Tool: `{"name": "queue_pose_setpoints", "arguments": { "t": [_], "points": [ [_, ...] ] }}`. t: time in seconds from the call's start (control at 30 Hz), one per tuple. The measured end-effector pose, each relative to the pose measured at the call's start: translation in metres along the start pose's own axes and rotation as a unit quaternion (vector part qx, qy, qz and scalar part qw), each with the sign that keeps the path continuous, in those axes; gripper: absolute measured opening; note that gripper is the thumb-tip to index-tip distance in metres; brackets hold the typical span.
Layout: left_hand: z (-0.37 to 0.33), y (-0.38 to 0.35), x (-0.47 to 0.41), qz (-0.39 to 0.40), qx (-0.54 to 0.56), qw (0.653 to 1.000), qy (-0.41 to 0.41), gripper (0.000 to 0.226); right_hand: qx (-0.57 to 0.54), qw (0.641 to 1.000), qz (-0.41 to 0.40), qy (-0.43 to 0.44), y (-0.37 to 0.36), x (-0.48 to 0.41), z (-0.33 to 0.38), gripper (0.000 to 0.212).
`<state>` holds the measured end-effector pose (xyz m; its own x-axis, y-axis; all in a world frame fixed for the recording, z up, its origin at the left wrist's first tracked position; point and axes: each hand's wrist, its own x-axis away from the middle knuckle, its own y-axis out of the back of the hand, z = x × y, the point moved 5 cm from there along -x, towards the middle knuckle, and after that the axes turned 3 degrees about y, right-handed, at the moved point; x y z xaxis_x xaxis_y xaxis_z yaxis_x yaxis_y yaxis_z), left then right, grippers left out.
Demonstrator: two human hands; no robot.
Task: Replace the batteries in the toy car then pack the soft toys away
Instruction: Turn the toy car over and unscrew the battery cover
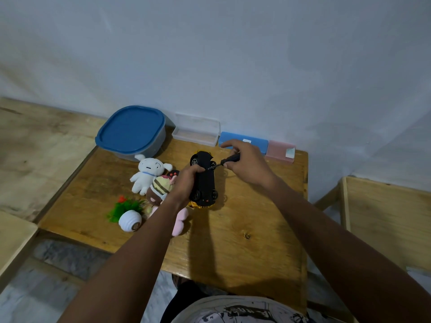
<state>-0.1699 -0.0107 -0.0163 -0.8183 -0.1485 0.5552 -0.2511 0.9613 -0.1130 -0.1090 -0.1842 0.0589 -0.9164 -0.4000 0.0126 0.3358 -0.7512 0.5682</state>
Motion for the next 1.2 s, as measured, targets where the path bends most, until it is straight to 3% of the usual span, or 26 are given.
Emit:
{"name": "queue_pose_setpoints", "arguments": {
  "t": [0.23,0.33,0.43,0.67,0.8,1.03,1.2],
  "points": [
    [0.002,-0.002,-0.003,0.007,0.012,1.0,0.0,0.038,0.113,0.993,-0.015,-0.018,-0.002,-0.002,-0.007,0.037],
    [0.004,-0.002,-0.004,0.007,0.016,1.0,0.006,0.036,0.065,0.997,-0.029,-0.018,0.0,-0.001,-0.009,0.026],
    [0.005,-0.001,-0.005,0.007,0.019,1.0,0.009,0.036,-0.005,1.0,0.0,-0.009,0.001,0.0,-0.009,0.042],
    [0.005,0.0,-0.009,0.01,0.024,1.0,0.01,0.04,0.078,0.997,-0.01,-0.027,-0.002,-0.005,-0.009,0.031],
    [0.005,0.0,-0.01,0.011,0.033,0.999,0.013,0.043,0.046,0.999,-0.022,-0.018,0.001,-0.004,-0.006,0.019],
    [0.011,0.002,-0.011,0.025,0.051,0.998,0.02,0.039,0.017,1.0,0.011,-0.013,0.0,-0.001,-0.004,0.023],
    [0.018,0.001,-0.011,0.044,0.083,0.995,0.041,0.032,0.07,0.996,0.046,-0.011,-0.002,-0.003,-0.004,0.02]
  ]
}}
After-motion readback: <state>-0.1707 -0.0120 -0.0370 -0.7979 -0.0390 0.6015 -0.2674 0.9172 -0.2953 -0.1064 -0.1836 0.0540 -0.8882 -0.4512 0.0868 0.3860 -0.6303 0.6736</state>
